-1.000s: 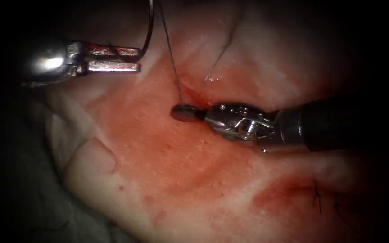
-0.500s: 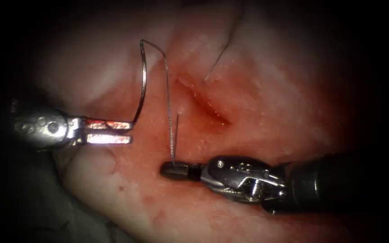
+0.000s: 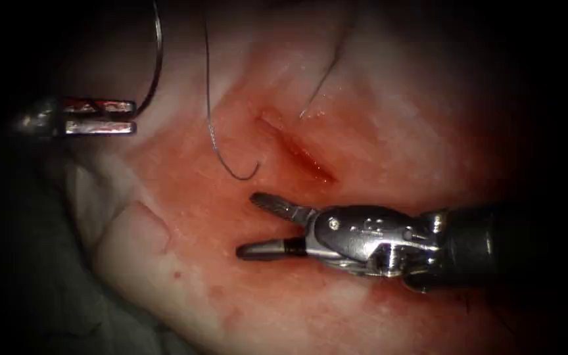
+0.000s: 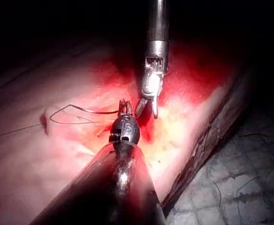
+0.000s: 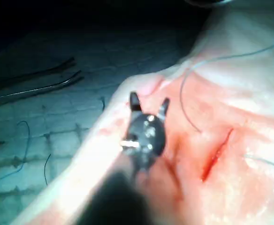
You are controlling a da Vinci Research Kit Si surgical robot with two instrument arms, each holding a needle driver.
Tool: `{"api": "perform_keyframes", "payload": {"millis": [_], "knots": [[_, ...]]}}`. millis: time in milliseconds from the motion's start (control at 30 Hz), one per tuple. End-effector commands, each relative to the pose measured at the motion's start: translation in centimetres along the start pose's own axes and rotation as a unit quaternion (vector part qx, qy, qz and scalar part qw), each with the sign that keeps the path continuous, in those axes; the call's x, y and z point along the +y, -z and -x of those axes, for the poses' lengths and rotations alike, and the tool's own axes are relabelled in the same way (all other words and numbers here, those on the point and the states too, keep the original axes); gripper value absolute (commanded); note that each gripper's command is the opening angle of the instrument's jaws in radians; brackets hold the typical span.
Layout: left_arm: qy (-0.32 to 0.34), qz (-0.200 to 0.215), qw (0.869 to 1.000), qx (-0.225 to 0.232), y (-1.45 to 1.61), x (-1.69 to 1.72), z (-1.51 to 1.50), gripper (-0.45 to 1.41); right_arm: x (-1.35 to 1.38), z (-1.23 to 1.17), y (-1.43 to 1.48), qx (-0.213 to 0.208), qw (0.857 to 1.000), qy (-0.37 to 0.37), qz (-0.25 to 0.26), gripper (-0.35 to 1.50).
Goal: Wound Closure
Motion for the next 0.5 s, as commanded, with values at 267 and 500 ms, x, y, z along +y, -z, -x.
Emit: {"api": "perform_keyframes", "payload": {"millis": [267,500], "knots": [[0.01,-0.026,0.999,-0.017,0.04,-0.05,0.1,-0.45,0.46,0.27,0.0,-0.01,0.998,0.013,0.064,1.15],[0.009,-0.022,1.0,-0.012,-0.02,-0.01,0.1,-0.45,0.65,0.45,-0.19,-0.012,0.997,0.025,0.073,1.13]]}}
